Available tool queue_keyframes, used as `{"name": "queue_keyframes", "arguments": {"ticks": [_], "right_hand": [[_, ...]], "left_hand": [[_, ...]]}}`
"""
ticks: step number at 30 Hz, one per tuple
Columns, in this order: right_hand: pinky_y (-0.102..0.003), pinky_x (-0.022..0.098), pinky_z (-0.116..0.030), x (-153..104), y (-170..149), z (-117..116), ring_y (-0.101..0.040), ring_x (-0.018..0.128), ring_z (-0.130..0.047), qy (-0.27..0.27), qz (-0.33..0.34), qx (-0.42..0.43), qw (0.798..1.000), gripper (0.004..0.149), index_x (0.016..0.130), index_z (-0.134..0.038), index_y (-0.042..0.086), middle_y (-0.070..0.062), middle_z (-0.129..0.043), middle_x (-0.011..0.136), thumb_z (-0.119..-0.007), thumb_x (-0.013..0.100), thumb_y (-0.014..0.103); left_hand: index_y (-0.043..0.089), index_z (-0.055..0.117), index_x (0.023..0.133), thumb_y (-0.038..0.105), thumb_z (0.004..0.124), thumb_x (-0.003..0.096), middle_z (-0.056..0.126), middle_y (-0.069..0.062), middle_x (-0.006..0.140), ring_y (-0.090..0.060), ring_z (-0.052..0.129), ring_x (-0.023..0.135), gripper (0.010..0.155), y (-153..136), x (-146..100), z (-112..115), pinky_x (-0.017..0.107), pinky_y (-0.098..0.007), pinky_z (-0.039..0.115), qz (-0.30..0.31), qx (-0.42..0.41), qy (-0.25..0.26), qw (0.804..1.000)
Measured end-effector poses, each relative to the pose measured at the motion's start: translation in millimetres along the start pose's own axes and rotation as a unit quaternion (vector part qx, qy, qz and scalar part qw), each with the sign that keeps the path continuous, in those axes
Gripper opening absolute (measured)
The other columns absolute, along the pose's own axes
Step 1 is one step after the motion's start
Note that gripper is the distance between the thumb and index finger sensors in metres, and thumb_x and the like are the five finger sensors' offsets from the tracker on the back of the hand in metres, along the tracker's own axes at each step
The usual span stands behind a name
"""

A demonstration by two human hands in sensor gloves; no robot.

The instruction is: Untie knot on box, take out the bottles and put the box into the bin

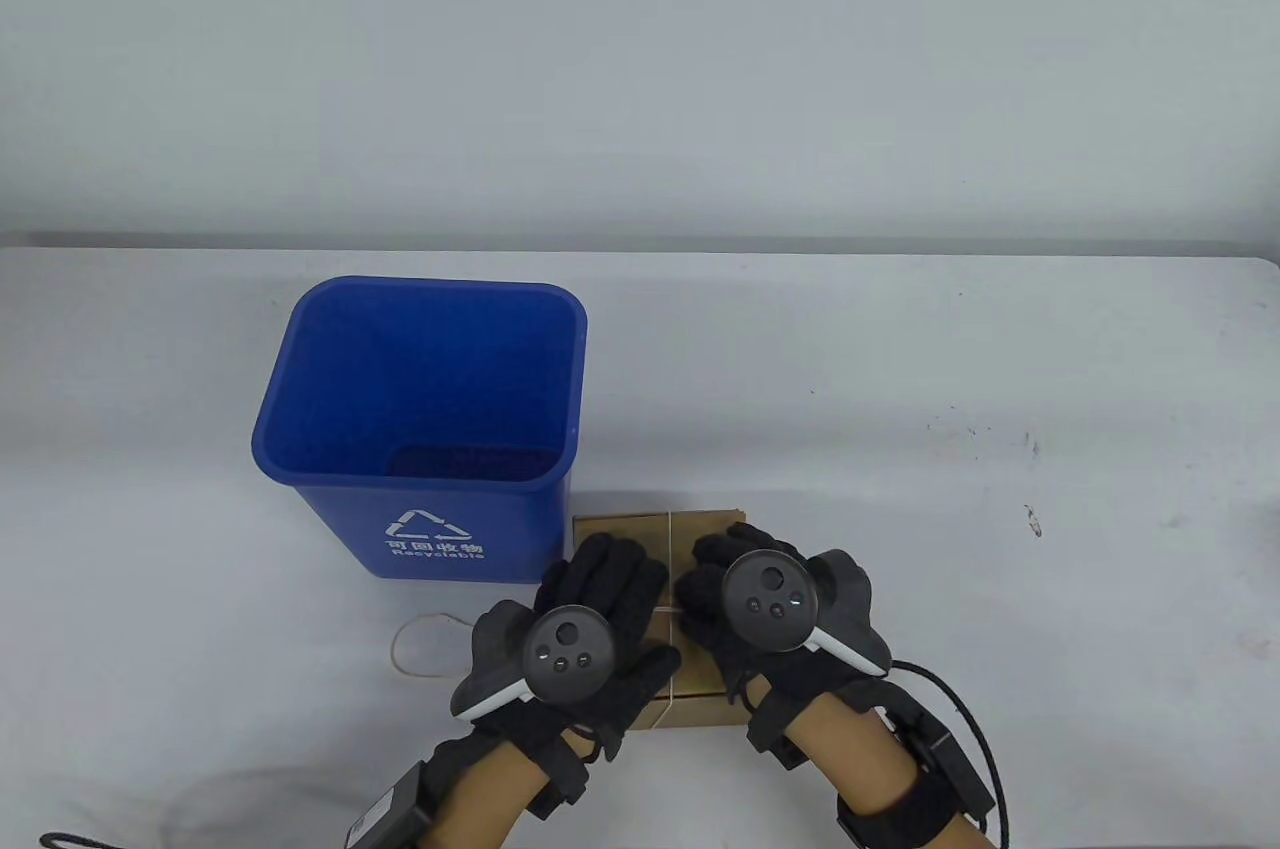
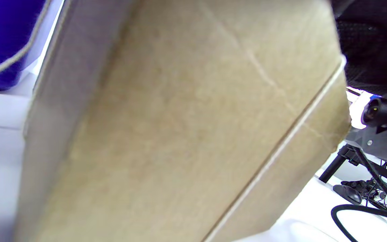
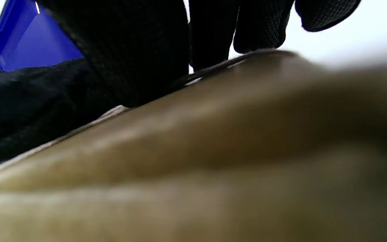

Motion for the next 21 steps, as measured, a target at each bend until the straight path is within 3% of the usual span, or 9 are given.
{"name": "queue_keyframes", "arguments": {"ticks": [6,10,21], "right_hand": [[-0.068,0.064,-0.051,-1,15,-11,-0.047,0.093,-0.062,0.014,0.046,-0.084,0.995,0.039,0.083,-0.075,0.008,-0.01,-0.063,0.096,-0.075,0.047,0.024],[-0.069,0.065,-0.047,-4,4,-14,-0.045,0.096,-0.052,0.045,0.07,-0.051,0.995,0.04,0.084,-0.067,0.008,-0.01,-0.054,0.097,-0.068,0.047,0.023],[-0.069,0.065,-0.047,-14,-21,-3,-0.047,0.097,-0.051,0.032,0.068,-0.024,0.997,0.039,0.083,-0.066,0.01,-0.008,-0.053,0.098,-0.067,0.047,0.024]], "left_hand": [[0.017,0.03,0.115,0.06,0.061,0.0508,0.021,-0.009,0.119,-0.043,0.013,0.112,0.083,0,-1,1,0.073,-0.072,0.026,-0.007,-0.007,-0.001,1.0],[0.018,0.03,0.115,0.06,0.061,0.0509,0.02,-0.008,0.119,-0.042,0.013,0.112,0.083,0,-1,2,0.073,-0.073,0.027,-0.008,-0.014,0.0,1.0],[0.019,0.03,0.115,0.06,0.061,0.0509,0.02,-0.006,0.119,-0.041,0.012,0.112,0.082,1,-2,4,0.073,-0.073,0.03,-0.005,-0.029,-0.001,1.0]]}}
Point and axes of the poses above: the tracker on the back of each hand, its own y axis roughly to the thumb side, its own x axis roughly from the wrist to the fingertips, z = x × y, the point moved 4 cm from there along x, roughly from the wrist to the fingertips
